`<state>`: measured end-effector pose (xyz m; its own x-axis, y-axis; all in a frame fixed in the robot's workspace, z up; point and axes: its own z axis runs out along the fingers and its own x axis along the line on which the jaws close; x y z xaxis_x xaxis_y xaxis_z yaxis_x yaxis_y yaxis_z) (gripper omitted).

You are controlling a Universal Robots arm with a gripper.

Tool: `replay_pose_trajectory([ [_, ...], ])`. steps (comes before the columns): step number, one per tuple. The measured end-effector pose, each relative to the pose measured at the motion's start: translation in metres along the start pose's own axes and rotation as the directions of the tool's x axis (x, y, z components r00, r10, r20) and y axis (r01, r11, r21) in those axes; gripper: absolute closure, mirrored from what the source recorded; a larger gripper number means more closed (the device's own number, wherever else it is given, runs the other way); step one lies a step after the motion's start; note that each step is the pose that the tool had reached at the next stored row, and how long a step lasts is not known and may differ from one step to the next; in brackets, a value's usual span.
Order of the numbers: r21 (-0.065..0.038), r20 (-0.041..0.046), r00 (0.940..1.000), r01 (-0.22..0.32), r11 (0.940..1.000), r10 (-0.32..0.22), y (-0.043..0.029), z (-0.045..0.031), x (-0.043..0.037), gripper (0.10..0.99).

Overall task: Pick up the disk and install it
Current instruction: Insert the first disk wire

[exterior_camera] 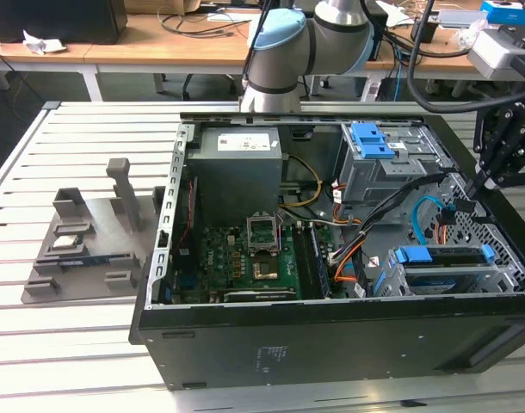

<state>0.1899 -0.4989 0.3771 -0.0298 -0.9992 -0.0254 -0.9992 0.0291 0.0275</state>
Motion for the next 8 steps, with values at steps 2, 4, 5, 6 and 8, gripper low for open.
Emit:
replay_pose_trajectory([
  [2,0.000,0.0000,1.0000,0.000,1.0000,0.000,0.0000,0.0000,0.0000,0.973],
  [4,0.000,0.0000,1.0000,0.000,1.0000,0.000,0.0000,0.0000,-0.0001,0.792],
  [5,0.000,0.0000,1.0000,0.000,1.0000,0.000,0.0000,0.0000,-0.0001,0.725],
  [6,0.000,0.0000,1.0000,0.000,1.0000,0.000,0.0000,0.0000,-0.0001,0.725],
  [8,0.000,0.0000,1.0000,0.000,1.0000,0.000,0.0000,0.0000,-0.0001,0.725],
])
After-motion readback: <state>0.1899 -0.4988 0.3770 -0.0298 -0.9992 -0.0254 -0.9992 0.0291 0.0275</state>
